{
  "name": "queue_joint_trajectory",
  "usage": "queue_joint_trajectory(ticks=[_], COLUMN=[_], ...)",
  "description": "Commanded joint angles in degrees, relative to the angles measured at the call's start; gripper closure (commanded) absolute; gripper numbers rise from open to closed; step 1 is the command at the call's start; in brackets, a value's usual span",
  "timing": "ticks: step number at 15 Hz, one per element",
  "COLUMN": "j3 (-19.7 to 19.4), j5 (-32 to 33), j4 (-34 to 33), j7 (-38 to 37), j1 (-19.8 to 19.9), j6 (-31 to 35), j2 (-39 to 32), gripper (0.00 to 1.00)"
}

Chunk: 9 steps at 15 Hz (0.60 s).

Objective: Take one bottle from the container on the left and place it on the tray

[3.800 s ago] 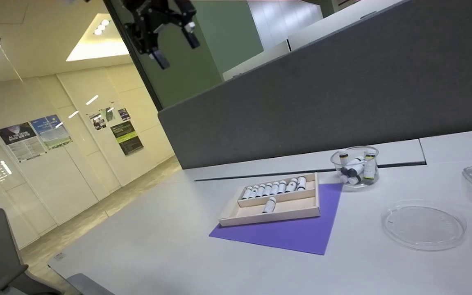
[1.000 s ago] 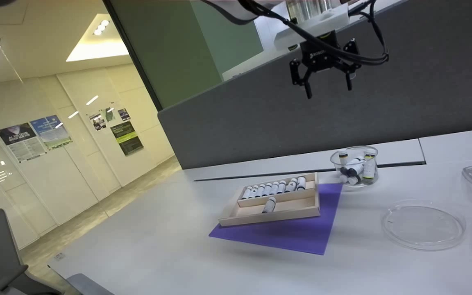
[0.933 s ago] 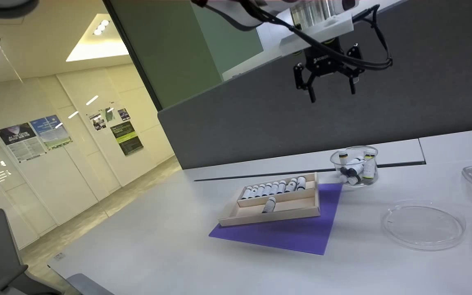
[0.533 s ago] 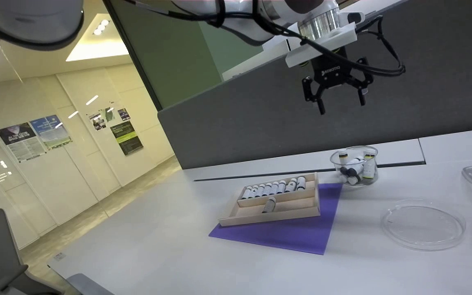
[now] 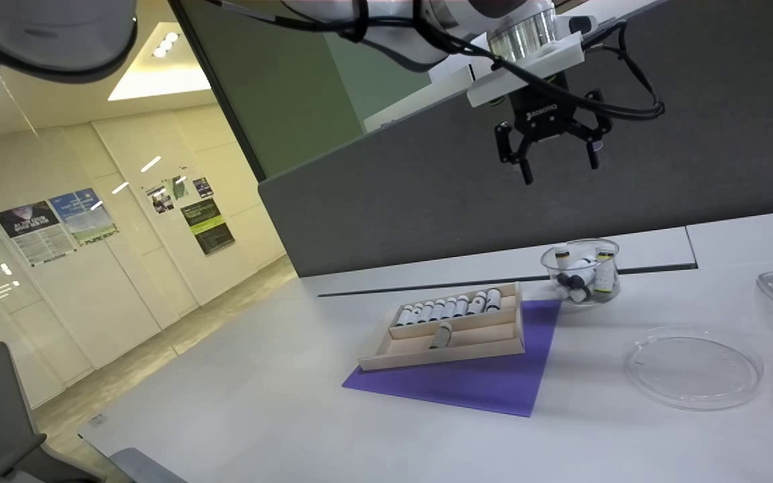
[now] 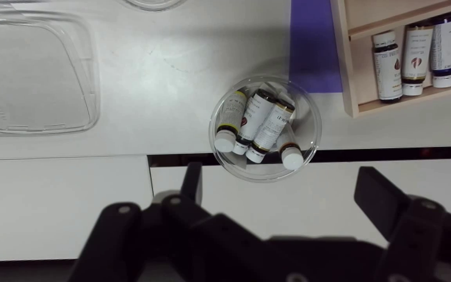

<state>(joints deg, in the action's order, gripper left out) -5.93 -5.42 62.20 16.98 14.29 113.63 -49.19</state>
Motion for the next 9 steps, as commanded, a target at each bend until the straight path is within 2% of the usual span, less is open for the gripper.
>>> queue_joint_trajectory(ticks=[1,9], j3=[1.9,8.5], j5=[0.2,-8.4], j4=[-2.8,-14.0], j7=[0.2,2.1], j1=[1.7,7.1], j6=[-1.2,1.3], j2=[-1.9,-13.7], gripper=[0.00,0.00])
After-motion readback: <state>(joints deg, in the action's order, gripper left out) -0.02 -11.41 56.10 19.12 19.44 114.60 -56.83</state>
